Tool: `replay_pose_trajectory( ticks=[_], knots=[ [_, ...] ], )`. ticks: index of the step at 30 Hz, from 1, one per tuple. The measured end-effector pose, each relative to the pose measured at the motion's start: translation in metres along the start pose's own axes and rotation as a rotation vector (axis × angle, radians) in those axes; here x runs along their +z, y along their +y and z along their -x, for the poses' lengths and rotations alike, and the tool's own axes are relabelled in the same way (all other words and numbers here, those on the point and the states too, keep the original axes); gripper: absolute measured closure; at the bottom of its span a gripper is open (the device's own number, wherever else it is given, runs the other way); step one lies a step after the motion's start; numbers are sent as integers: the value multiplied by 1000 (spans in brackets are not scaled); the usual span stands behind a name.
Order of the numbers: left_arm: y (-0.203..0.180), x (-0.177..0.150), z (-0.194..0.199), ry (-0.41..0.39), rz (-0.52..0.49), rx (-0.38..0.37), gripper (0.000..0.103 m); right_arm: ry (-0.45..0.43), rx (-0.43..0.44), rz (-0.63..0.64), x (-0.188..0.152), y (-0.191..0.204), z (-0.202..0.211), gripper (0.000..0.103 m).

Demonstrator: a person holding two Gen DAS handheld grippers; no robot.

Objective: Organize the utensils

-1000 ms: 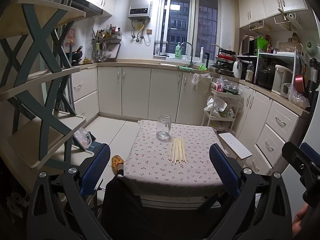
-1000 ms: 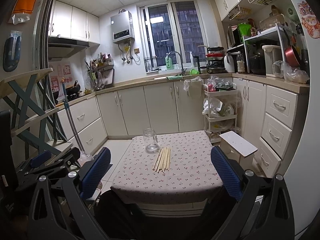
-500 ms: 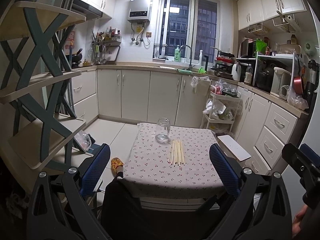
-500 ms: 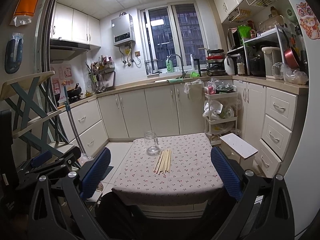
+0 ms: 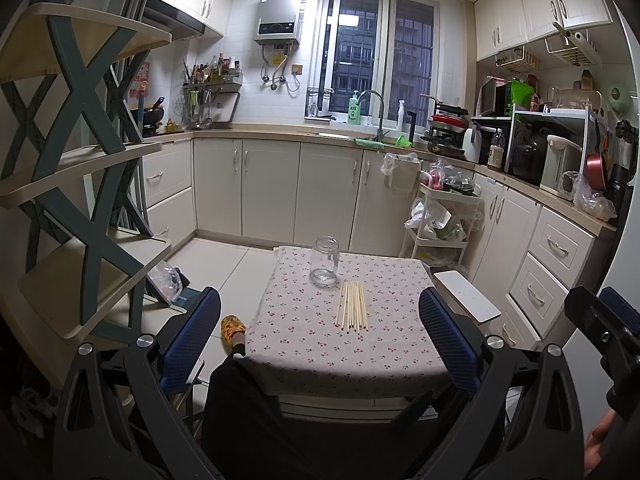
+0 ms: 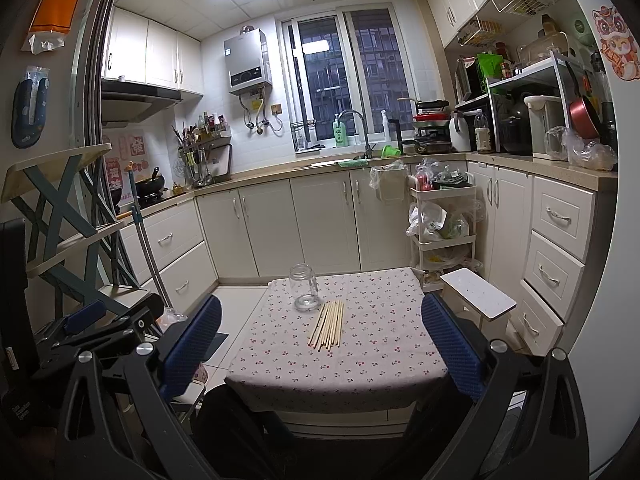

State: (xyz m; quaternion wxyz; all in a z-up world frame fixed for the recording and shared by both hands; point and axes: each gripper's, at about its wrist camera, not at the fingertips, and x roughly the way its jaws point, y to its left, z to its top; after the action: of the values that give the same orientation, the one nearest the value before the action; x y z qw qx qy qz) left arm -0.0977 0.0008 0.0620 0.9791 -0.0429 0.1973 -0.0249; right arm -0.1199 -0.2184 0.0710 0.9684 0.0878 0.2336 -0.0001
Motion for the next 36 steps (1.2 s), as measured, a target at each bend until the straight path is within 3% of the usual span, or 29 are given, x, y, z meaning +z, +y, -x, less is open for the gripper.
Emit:
replay_pose_trajectory(
  ticks=[23,29,36],
  knots=[
    [-5,0,0,10,0,1,8,8,3,2,-2,11,1,7],
    [-2,-4,-20,47,-2,2,8,35,6,6,-4,13,-10,7],
    [0,-8,-69,116,0,10,8,87,21,8,-5,3,-57,7]
  ],
)
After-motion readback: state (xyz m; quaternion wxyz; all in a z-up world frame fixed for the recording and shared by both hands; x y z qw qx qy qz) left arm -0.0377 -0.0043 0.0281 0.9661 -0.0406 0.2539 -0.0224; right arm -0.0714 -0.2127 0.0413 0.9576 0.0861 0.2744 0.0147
